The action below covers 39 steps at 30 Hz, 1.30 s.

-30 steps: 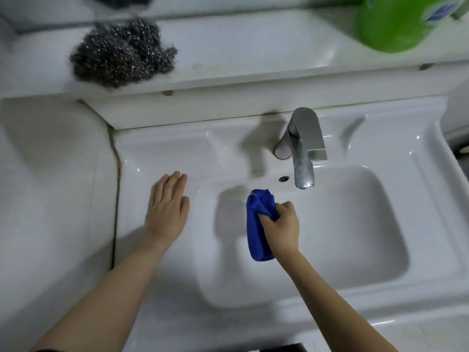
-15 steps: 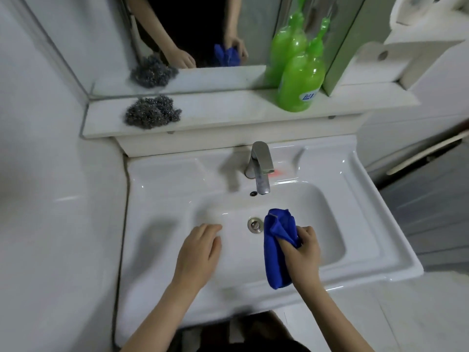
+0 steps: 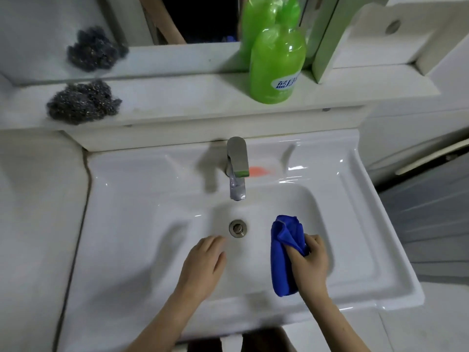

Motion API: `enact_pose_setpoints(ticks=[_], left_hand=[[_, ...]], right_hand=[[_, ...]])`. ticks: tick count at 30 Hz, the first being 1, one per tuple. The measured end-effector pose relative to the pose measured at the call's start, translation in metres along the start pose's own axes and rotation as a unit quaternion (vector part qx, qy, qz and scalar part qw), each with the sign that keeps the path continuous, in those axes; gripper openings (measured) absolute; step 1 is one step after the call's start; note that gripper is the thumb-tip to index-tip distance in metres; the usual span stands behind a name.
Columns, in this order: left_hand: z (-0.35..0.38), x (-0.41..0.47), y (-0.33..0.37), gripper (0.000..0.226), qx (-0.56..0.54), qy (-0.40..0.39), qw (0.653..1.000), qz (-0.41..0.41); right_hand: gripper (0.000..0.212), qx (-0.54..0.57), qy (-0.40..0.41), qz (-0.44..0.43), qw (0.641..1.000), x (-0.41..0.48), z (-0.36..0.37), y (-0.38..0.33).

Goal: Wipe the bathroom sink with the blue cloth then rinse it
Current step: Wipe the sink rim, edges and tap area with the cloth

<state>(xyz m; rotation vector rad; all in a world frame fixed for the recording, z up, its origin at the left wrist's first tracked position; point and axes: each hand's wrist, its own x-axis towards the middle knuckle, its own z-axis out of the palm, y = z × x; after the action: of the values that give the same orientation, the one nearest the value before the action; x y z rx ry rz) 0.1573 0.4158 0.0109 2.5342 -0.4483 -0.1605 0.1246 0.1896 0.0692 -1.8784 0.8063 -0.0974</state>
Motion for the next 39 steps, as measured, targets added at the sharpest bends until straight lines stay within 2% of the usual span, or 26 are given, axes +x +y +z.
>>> enact_pose_setpoints(ticks=[5,10,12,17,21,23,26,27,29,31,33,35,39], left_hand=[[0.022,0.083,-0.008,0.046,0.038,0.046,0.998,-0.018],[0.034,0.140,-0.037,0.063,0.098,0.092,0.990,-0.034],[0.039,0.153,-0.050,0.064,0.105,0.111,0.987,-0.041],[0.047,0.164,-0.081,0.055,0.119,0.139,0.981,-0.061],[0.050,0.166,-0.099,0.048,0.123,0.159,0.979,-0.034],[0.051,0.166,-0.103,0.046,0.127,0.174,0.976,-0.020],[0.053,0.167,-0.104,0.045,0.125,0.188,0.974,-0.011],[0.053,0.168,-0.104,0.045,0.124,0.190,0.974,-0.010],[0.053,0.169,-0.104,0.046,0.126,0.196,0.973,-0.005],[0.053,0.169,-0.104,0.048,0.125,0.200,0.972,0.003],[0.053,0.170,-0.104,0.049,0.115,0.210,0.971,0.002],[0.054,0.169,-0.105,0.047,0.110,0.220,0.969,0.003],[0.056,0.169,-0.108,0.044,0.109,0.225,0.968,0.010]], right_hand=[[0.028,0.013,-0.020,-0.042,0.999,0.071,0.004,-0.011],[0.030,0.024,0.002,-0.088,0.996,0.137,0.028,-0.019],[0.025,0.020,0.009,-0.108,0.994,0.161,0.036,-0.020],[0.010,-0.103,0.036,-0.246,0.963,0.210,0.049,-0.018],[0.013,-0.281,0.046,-0.324,0.902,0.246,0.066,-0.005],[0.011,-0.299,0.050,-0.314,0.900,0.249,0.082,0.000],[0.014,-0.247,0.048,-0.224,0.942,0.235,0.114,-0.007],[0.014,-0.233,0.033,-0.230,0.944,0.230,0.124,-0.011],[0.012,-0.232,-0.028,-0.287,0.929,0.222,0.134,-0.015],[0.014,-0.244,-0.061,-0.306,0.918,0.226,0.125,-0.015],[0.017,-0.267,-0.029,-0.278,0.922,0.234,0.106,-0.007],[0.011,-0.273,0.031,-0.232,0.933,0.233,0.091,0.002],[0.009,-0.208,0.069,-0.167,0.961,0.224,0.127,-0.006]])
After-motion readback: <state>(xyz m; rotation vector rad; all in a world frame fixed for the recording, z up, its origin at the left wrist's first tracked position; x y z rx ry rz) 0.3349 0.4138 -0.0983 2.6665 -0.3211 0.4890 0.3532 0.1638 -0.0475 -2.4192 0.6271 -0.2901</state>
